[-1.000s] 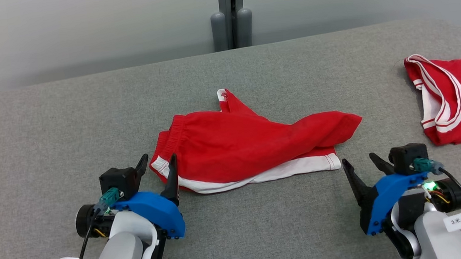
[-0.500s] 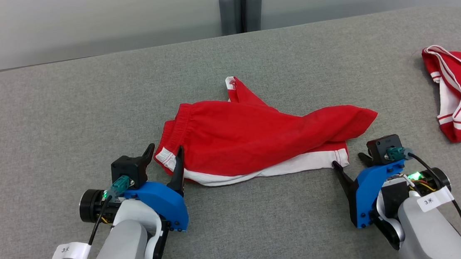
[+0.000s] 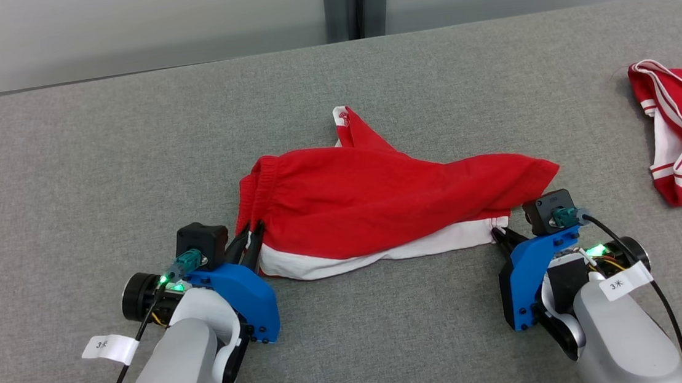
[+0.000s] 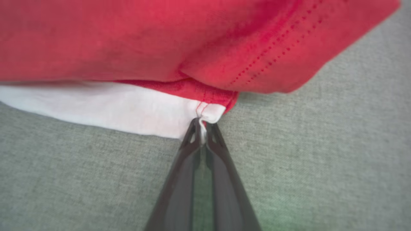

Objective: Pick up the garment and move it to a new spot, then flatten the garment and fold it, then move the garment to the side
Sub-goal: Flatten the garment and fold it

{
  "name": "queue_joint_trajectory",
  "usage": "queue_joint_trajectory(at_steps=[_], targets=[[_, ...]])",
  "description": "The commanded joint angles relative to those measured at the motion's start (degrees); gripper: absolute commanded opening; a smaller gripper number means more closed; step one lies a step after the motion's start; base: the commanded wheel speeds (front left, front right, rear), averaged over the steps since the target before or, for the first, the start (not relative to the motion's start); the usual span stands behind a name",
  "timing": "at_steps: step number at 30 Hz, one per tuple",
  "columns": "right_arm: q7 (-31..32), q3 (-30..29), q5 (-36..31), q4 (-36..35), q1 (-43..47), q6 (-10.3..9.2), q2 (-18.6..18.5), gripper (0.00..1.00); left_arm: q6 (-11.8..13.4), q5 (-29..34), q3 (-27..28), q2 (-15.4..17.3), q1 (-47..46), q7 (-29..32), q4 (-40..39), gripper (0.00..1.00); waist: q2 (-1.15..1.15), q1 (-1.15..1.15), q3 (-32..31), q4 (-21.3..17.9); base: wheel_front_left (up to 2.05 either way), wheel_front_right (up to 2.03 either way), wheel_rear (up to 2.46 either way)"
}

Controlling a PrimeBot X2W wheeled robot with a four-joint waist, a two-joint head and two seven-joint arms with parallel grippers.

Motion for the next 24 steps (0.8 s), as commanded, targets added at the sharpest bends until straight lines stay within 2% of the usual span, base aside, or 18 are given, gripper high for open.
queue_joint_trajectory(at_steps=[1, 7, 13, 19, 24], targets=[[0.91, 0.69, 0.3, 1.8, 1.73, 0.04, 0.11, 0.0, -0.36, -0.35, -0.07, 0.38, -0.89, 0.02, -0.18, 0.0, 0.0, 0.01, -0.01, -0.05, 0.0, 0.0, 0.0], [-2.52, -0.07, 4.09, -2.93, 2.29, 0.08, 0.13, 0.0, -0.56, -3.75, 0.79, 0.55, 1.54, -0.83, -2.88, 0.0, 0.0, 0.01, -1.23, -0.16, 0.0, 0.0, 0.0], [-3.18, -2.71, 7.49, -12.12, 5.12, 0.03, 0.01, 0.0, -0.85, -10.37, 2.03, 0.1, 6.17, 0.37, -10.9, 0.0, 0.0, 0.01, -3.62, -0.09, 0.0, 0.0, 0.0], [2.91, -6.6, 10.0, -28.95, 11.93, 0.03, 0.0, 0.0, -0.89, -19.09, 4.63, 0.37, 12.0, 4.42, -23.73, 0.0, 0.0, 0.01, -5.86, -0.27, 0.0, 0.0, 0.0], [10.39, -9.02, 11.85, -45.13, 17.53, 0.03, -0.01, 0.0, 0.96, -26.69, 7.14, 0.27, 16.72, 10.61, -34.99, 0.0, 0.0, 0.01, -6.48, -1.16, 0.0, 0.0, 0.0]])
